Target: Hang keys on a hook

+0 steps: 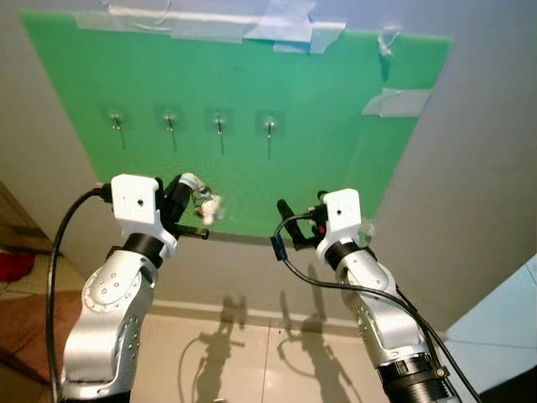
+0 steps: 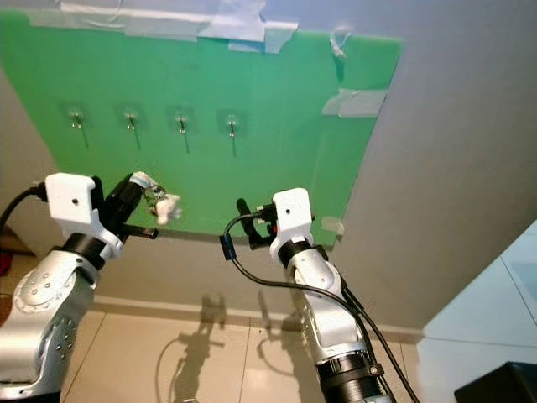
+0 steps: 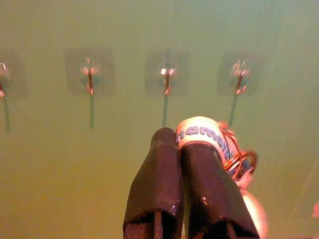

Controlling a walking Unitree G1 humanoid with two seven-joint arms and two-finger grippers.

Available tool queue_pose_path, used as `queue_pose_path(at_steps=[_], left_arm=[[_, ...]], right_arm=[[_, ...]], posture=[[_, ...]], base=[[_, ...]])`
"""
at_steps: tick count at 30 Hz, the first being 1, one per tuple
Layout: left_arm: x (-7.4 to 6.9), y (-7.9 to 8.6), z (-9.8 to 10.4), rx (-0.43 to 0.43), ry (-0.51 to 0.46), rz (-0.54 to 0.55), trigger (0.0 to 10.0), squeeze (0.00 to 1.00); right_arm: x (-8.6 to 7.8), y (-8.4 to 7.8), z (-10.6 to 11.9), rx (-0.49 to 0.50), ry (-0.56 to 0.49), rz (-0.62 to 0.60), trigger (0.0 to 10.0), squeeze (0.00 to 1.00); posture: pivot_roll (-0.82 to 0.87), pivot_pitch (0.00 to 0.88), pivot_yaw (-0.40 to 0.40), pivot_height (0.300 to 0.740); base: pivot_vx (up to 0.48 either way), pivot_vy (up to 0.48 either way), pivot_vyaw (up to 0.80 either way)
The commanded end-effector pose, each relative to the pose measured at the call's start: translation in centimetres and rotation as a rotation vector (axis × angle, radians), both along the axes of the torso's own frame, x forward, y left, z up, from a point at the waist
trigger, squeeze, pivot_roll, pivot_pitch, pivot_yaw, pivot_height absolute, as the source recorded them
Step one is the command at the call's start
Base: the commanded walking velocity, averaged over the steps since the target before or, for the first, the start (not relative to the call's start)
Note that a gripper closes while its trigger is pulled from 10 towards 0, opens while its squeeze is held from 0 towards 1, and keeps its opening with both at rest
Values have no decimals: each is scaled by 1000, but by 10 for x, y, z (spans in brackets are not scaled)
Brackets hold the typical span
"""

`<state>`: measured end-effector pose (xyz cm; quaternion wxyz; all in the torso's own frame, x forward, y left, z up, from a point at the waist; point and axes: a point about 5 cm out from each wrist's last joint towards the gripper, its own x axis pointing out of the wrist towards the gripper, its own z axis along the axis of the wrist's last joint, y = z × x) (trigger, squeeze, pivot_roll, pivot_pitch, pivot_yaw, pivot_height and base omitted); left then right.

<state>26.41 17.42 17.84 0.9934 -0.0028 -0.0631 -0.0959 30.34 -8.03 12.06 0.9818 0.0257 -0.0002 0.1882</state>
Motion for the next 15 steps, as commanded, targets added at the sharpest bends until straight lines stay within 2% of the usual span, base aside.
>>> queue_pose_path(at_steps=[1,2,3,5,8,11,15], left_arm=[[-9,6,9,31,-12,31,0,0],[-20,9,10,45,6,40,0,0],[-20,9,10,45,6,40,0,0],[-32,12,6,58,39,46,0,0],[-39,14,3,69,59,45,0,0],[-41,15,10,55,36,60,0,0],[-41,11,20,53,5,61,0,0]], right_arm=[[1,-12,10,38,-31,-51,10000,0],[-7,-21,10,31,-21,-60,10000,0],[-7,-21,10,31,-21,-60,10000,0],[-18,-29,7,17,-8,-59,10000,0],[-24,-36,3,15,12,-63,10000,0],[-33,-40,5,9,13,-65,10000,0],[-36,-39,13,7,-9,-57,10000,0]], posture=[[52,0,13,740],[57,0,10,740],[57,0,10,740],[64,0,6,740],[67,0,2,740],[67,0,-2,740],[63,0,-4,740]], base=[[0,0,0],[0,0,0],[0,0,0],[0,0,0],[0,0,0],[0,0,0],[0,0,0]])
